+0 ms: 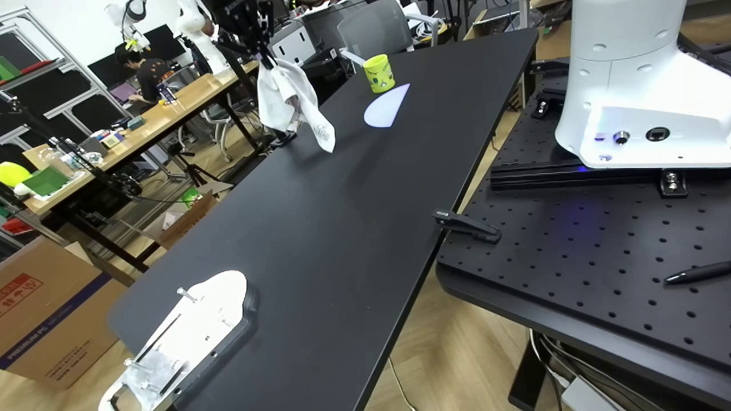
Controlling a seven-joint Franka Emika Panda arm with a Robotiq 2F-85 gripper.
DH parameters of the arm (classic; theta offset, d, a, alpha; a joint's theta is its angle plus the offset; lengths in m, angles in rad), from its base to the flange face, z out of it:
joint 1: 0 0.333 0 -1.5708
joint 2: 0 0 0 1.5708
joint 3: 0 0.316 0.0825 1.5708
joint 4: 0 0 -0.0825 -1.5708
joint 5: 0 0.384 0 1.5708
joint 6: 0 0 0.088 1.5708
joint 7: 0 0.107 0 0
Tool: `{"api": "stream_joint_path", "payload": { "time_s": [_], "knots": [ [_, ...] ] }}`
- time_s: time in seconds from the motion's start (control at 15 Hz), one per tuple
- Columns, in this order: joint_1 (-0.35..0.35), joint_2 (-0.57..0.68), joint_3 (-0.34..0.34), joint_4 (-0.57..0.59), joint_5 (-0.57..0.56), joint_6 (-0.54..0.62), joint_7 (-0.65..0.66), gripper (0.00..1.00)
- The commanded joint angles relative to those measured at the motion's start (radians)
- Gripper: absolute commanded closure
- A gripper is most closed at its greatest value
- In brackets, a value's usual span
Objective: Put the towel on the rack on the table
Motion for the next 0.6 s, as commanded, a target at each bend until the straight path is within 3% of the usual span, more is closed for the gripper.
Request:
{"api": "stream_joint_path", "payload": {
  "time_s": [0.0, 0.53],
  "knots": [
    [-0.068, -0.125, 0.036, -0.006, -0.026, -0.077, 0.045, 0.99],
    [-0.205, -0.301, 0.045, -0.039, 0.001, -0.156, 0.042, 0.99]
  ]
}}
